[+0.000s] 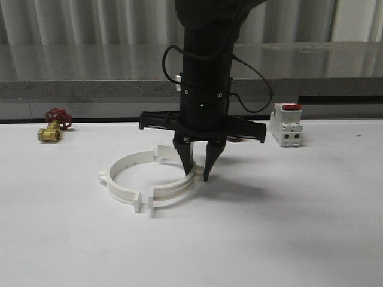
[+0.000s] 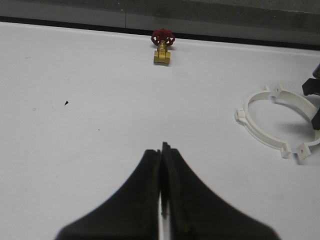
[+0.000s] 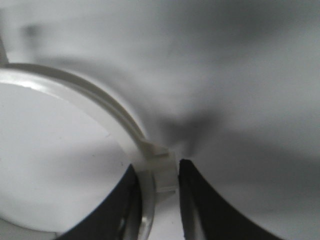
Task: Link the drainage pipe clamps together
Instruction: 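Carry the clamp half to the placed half and press ends together, then open the right gripper and lift it away from the joined ring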
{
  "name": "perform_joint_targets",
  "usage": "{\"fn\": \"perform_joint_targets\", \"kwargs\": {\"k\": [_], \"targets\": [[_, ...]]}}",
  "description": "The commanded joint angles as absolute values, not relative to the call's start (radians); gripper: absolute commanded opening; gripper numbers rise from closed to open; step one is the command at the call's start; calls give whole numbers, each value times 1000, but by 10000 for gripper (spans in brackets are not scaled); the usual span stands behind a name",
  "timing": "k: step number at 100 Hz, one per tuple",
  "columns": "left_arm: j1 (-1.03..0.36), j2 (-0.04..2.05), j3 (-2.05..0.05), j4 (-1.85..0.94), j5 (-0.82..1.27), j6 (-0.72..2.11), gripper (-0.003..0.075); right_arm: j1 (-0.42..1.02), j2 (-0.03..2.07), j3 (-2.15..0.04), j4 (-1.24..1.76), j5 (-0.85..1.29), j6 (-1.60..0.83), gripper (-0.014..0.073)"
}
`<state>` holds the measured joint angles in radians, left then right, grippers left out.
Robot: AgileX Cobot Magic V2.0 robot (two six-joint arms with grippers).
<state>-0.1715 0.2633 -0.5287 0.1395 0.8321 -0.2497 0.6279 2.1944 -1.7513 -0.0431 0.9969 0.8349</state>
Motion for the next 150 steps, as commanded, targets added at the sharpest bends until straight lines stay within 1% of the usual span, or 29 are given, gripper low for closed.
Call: {"fn": "perform_joint_targets", "kwargs": {"k": [1, 19, 25, 30, 44, 51, 56, 62, 70, 77, 87, 97, 105, 111, 121, 131, 150], "targets": [[-171, 275, -555, 146, 767, -256, -21, 630, 2153, -1811, -42, 1001, 849, -65], [-171, 275, -555, 146, 767, -256, -21, 635, 2167, -1825, -37, 999, 866, -63], [-171, 275, -555, 146, 767, -256, -21, 635, 2168, -1825, -37, 995, 866, -36], [-171, 275, -555, 146, 767, -256, -21, 635, 2168, -1825, -36, 990, 866, 17], [-171, 275, -555, 146, 767, -256, -21, 635, 2168, -1825, -22, 976, 866, 246], [-171, 275, -555, 146, 767, -256, -21, 635, 2167, -1825, -22, 975, 866, 342], [-171, 275, -555, 146, 767, -256, -21, 635, 2163, -1825, -22, 968, 866, 391], [-171, 275, -555, 146, 767, -256, -21, 635, 2155, -1825, -22, 960, 866, 411], [-171, 275, -555, 146, 767, -256, -21, 635, 2136, -1825, -22, 962, 849, 403], [-171, 275, -555, 146, 767, -256, -21, 635, 2110, -1822, -20, 966, 778, 402], [-171, 275, -555, 146, 767, -256, -21, 634, 2068, -1822, -6, 994, 560, 401], [-171, 275, -555, 146, 767, -256, -21, 629, 2024, -1821, 13, 1058, 287, 390], [-171, 275, -555, 146, 767, -256, -21, 618, 1996, -1813, 13, 1135, 138, 323], [-171, 275, -555, 146, 767, -256, -21, 602, 1962, -1791, 13, 1184, 52, 231], [-171, 275, -555, 146, 767, -256, -21, 560, 1899, -1724, 12, 1187, 31, 59], [-171, 275, -555, 146, 767, -256, -21, 519, 1825, -1630, 12, 1157, 31, -67], [-171, 275, -555, 146, 767, -256, -21, 434, 1657, -1434, 12, 1071, 31, -67]]}}
